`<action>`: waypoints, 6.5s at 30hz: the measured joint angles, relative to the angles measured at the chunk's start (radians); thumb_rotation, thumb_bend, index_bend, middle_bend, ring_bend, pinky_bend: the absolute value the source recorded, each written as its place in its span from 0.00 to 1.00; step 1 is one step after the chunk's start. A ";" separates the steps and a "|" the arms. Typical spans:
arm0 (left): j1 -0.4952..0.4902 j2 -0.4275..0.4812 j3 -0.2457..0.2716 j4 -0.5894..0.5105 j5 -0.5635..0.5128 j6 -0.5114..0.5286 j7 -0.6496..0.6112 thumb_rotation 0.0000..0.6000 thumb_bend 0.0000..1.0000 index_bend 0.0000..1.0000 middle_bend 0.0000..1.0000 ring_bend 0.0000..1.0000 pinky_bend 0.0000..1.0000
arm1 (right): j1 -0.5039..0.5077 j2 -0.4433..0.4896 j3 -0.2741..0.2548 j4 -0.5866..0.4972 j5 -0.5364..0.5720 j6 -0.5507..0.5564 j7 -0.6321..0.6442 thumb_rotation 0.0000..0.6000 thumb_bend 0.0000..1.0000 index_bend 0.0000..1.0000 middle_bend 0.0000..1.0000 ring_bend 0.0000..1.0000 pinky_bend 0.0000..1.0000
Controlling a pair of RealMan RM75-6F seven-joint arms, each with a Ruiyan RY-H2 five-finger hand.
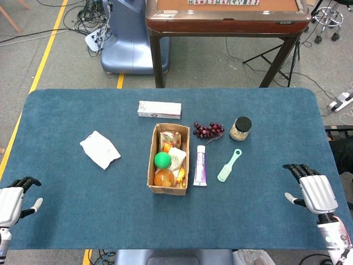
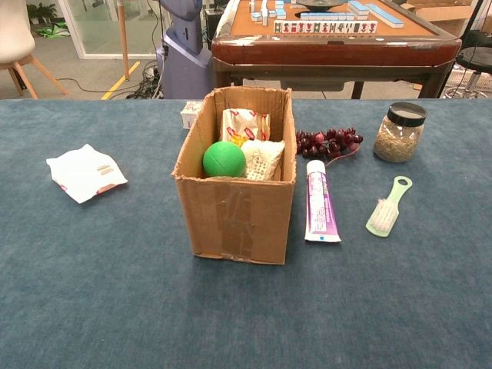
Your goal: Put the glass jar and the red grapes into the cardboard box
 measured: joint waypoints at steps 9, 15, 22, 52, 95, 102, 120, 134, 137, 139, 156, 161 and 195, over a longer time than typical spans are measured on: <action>0.009 0.009 -0.001 -0.008 0.009 0.018 -0.016 1.00 0.25 0.43 0.37 0.37 0.59 | 0.014 0.011 0.006 -0.020 0.044 -0.044 -0.034 1.00 0.00 0.28 0.32 0.28 0.47; 0.010 0.016 0.002 -0.008 0.015 0.016 -0.030 1.00 0.25 0.42 0.37 0.37 0.59 | 0.012 0.002 0.022 -0.014 0.039 -0.005 -0.021 1.00 0.00 0.28 0.29 0.26 0.44; 0.015 0.024 0.007 -0.014 0.028 0.024 -0.043 1.00 0.25 0.42 0.37 0.37 0.59 | 0.040 0.009 0.077 -0.021 0.029 0.025 -0.021 1.00 0.00 0.28 0.23 0.20 0.37; 0.021 0.053 0.019 -0.033 0.053 0.024 -0.091 1.00 0.25 0.41 0.37 0.37 0.59 | 0.519 0.048 0.291 0.055 0.682 -0.602 -0.233 1.00 0.00 0.13 0.10 0.09 0.26; 0.056 0.094 0.012 -0.042 0.064 0.079 -0.162 1.00 0.25 0.41 0.37 0.37 0.59 | 0.805 -0.297 0.180 0.565 0.869 -0.866 -0.231 1.00 0.00 0.13 0.19 0.09 0.26; 0.059 0.098 0.011 -0.042 0.062 0.082 -0.169 1.00 0.25 0.41 0.37 0.37 0.59 | 0.821 -0.329 0.172 0.601 0.865 -0.882 -0.218 1.00 0.04 0.13 0.24 0.14 0.26; 0.063 0.101 0.010 -0.047 0.065 0.084 -0.167 1.00 0.25 0.41 0.37 0.37 0.59 | 0.827 -0.358 0.157 0.644 0.853 -0.883 -0.201 1.00 0.26 0.21 0.34 0.26 0.26; 0.062 0.100 0.010 -0.047 0.063 0.078 -0.162 1.00 0.25 0.41 0.37 0.37 0.59 | 0.808 -0.346 0.159 0.617 0.832 -0.839 -0.197 1.00 0.29 0.33 0.43 0.37 0.36; 0.061 0.099 0.011 -0.046 0.062 0.074 -0.159 1.00 0.25 0.41 0.37 0.37 0.59 | 0.801 -0.328 0.163 0.584 0.824 -0.820 -0.195 1.00 0.29 0.33 0.44 0.38 0.36; 0.061 0.099 0.011 -0.045 0.063 0.073 -0.158 1.00 0.25 0.41 0.37 0.37 0.59 | 0.796 -0.313 0.165 0.557 0.818 -0.803 -0.196 1.00 0.29 0.34 0.44 0.38 0.36; 0.060 0.097 0.011 -0.045 0.061 0.068 -0.153 1.00 0.25 0.41 0.37 0.37 0.59 | 0.787 -0.076 0.212 0.051 0.807 -0.577 -0.335 1.00 0.30 0.34 0.44 0.38 0.36; 0.061 0.098 0.012 -0.046 0.063 0.071 -0.152 1.00 0.25 0.40 0.37 0.37 0.59 | 0.815 -0.012 0.231 -0.136 0.828 -0.504 -0.432 1.00 0.30 0.34 0.44 0.38 0.36; 0.073 0.106 0.017 -0.054 0.084 0.095 -0.160 1.00 0.25 0.40 0.37 0.37 0.59 | 1.011 -0.145 0.239 -0.230 0.823 -0.503 -0.479 1.00 0.00 0.06 0.17 0.20 0.36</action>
